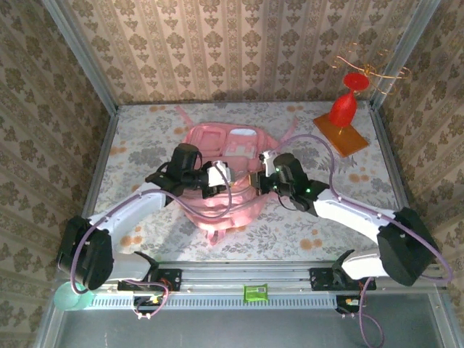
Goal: Pack the student bag
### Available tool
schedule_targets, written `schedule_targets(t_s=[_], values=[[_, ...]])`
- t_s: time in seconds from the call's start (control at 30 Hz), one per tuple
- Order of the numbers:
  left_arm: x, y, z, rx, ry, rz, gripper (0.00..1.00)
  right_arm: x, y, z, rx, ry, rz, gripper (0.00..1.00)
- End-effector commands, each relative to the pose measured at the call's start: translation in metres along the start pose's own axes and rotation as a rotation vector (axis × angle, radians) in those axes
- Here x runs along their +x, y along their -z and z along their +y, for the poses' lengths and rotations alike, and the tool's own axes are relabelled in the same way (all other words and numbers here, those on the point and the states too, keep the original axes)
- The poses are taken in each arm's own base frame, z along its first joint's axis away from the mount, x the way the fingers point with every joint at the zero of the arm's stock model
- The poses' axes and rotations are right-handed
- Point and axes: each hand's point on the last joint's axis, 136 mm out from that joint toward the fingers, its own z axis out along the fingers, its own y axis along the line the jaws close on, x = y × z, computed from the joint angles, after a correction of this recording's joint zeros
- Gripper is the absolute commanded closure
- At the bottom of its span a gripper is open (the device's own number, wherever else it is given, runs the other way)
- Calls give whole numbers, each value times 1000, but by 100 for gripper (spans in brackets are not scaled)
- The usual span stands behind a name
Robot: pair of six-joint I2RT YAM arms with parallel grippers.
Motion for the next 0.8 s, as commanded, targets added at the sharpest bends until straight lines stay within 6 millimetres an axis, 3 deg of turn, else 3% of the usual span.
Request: schedule_targets(t_s=[0.0,0.1,0.23,0.37,0.5,0.57,0.7,0.77], values=[[-12,19,-15,56,-5,-90,100,-2,0,-108,409,-112,-15,100],[-11,15,-13,65,3,-93,100,-3,-1,-109,397,-98,-19,99],[-11,5,-12,98,24,-106,100,1,11,-110,384,-68,-24,94],[-14,-6,-9,110,20,-118,100,-1,40,-108,376,-36,-39,80],[-21,-21,-12,145,5,-129,99,-2,78,-131,506,-45,-69,65],[-22,-29,-13,158,10,-125,90,-7,94,-142,562,-58,-93,60],[-25,-34,5,81,100,-111,58,-19,121,-162,686,-81,-142,50],[-28,-26,24,-7,179,-124,50,-21,131,-171,757,-81,-158,35]])
